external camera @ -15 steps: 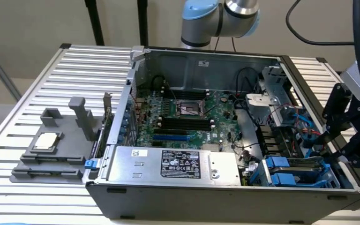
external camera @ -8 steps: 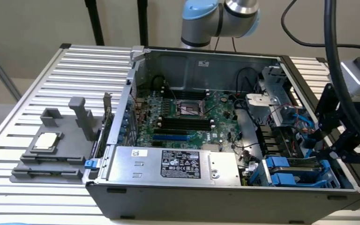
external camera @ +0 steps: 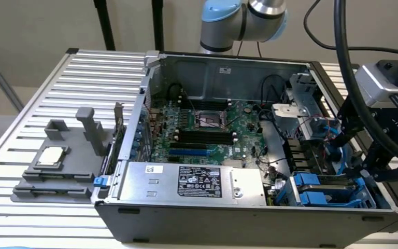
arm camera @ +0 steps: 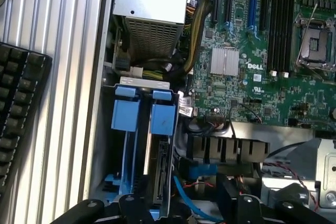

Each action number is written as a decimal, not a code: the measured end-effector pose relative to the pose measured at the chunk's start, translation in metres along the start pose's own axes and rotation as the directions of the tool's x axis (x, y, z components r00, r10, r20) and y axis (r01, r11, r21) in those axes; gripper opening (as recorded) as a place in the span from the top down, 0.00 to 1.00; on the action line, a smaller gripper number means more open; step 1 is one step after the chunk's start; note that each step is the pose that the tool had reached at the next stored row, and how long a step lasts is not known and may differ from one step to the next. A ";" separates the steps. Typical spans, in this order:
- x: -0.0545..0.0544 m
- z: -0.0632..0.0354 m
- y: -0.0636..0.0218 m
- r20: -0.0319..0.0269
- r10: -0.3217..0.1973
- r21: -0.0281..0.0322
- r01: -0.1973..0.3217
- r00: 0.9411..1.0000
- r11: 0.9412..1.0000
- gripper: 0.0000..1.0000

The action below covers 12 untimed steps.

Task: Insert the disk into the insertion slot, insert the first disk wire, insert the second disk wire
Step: 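Insert the first disk wire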

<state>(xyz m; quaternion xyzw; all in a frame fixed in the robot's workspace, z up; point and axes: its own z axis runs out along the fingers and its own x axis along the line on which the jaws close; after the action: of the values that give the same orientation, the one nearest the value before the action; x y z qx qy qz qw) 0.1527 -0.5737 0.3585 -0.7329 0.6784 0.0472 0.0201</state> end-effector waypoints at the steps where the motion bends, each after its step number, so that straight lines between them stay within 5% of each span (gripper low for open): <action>1: 0.000 0.0002 0.0024 0.000 -0.001 0.000 0.001 1.000 1.000 0.39; 7: 0.006 0.0002 0.0117 0.000 -0.001 0.000 0.001 1.000 1.000 0.39; 12: 0.025 -0.0016 0.0131 0.000 -0.001 -0.002 0.001 1.000 1.000 0.39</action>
<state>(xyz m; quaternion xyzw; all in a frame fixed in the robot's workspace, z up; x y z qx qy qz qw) 0.1415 -0.5999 0.3582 -0.7333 0.6780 0.0481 0.0193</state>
